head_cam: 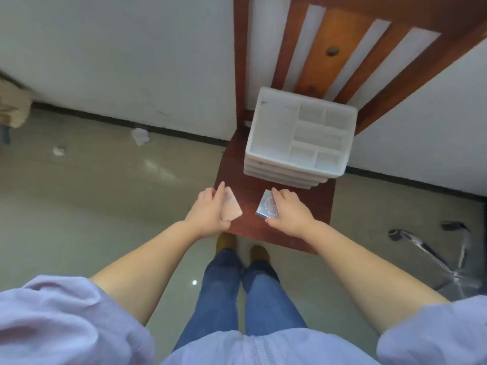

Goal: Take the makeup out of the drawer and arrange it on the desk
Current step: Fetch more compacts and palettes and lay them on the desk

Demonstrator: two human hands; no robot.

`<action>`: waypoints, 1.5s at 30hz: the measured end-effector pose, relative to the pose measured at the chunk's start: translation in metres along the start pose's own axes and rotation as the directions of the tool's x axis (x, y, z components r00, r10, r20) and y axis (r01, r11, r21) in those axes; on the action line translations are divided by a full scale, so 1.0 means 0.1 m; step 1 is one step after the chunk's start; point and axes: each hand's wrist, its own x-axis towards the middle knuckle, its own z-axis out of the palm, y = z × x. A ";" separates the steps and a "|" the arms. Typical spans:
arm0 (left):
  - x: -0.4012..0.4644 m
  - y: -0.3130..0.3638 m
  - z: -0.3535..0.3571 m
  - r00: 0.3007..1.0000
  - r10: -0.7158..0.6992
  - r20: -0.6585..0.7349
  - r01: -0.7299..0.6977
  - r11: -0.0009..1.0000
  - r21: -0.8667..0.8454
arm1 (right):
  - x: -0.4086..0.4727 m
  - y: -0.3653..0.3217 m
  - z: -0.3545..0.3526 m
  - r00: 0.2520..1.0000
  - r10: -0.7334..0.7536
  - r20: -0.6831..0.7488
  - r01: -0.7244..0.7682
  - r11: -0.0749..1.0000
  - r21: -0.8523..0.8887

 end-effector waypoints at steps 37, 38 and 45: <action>-7.84 0.40 5.50 -0.361 -0.896 0.257 0.159 -0.331 -0.930 | -6.00 -3.61 4.89 -0.261 -0.354 0.898 0.764 -0.644 -0.032; -7.99 0.43 5.67 -0.386 -0.879 0.278 0.139 -0.354 -0.925 | -6.20 -3.65 5.08 -0.280 -0.326 0.903 0.744 -0.668 -0.010; -8.94 0.23 6.61 -0.499 -0.773 0.392 0.032 -0.469 -0.883 | -7.32 -4.17 6.33 -0.400 -0.152 0.904 0.576 -0.809 0.119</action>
